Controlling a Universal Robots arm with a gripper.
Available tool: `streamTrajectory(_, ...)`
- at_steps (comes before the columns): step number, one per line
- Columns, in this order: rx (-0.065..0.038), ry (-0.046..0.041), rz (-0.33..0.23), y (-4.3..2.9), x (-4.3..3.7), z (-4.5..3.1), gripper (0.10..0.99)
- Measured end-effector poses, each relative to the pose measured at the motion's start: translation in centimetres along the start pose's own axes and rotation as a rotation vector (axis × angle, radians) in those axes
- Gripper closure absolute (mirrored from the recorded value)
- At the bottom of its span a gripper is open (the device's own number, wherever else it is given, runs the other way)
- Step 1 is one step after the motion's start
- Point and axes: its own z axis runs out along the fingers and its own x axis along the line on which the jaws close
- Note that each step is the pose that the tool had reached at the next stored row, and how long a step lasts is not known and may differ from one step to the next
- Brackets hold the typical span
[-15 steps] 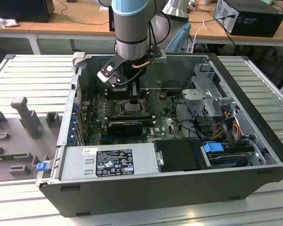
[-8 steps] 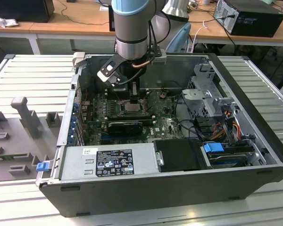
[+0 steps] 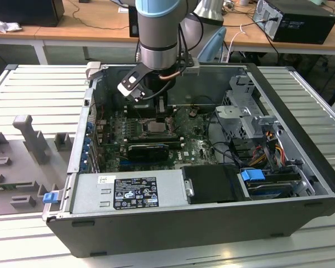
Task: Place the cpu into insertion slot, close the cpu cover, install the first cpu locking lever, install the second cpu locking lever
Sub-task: 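Close the cpu cover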
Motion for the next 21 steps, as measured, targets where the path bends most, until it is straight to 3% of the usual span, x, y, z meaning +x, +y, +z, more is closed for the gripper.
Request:
streamTrajectory(11, 0.001, 0.0009, 0.0, 0.31, 0.01, -0.27, 0.98)
streamTrajectory(12, 0.001, 0.0009, 0.0, 0.39, 0.02, -0.41, 0.98)
streamTrajectory(14, 0.001, 0.0008, 0.0, 0.47, 0.08, -1.53, 0.98)
streamTrajectory(15, 0.001, 0.0012, 0.0, 0.5, 0.08, -1.55, 0.98)
streamTrajectory(17, 0.001, 0.0009, 0.0, 1.36, 0.09, -1.51, 0.98)
streamTrajectory(21, 0.001, 0.001, 0.0, 1.52, 0.1, -1.57, 0.98)
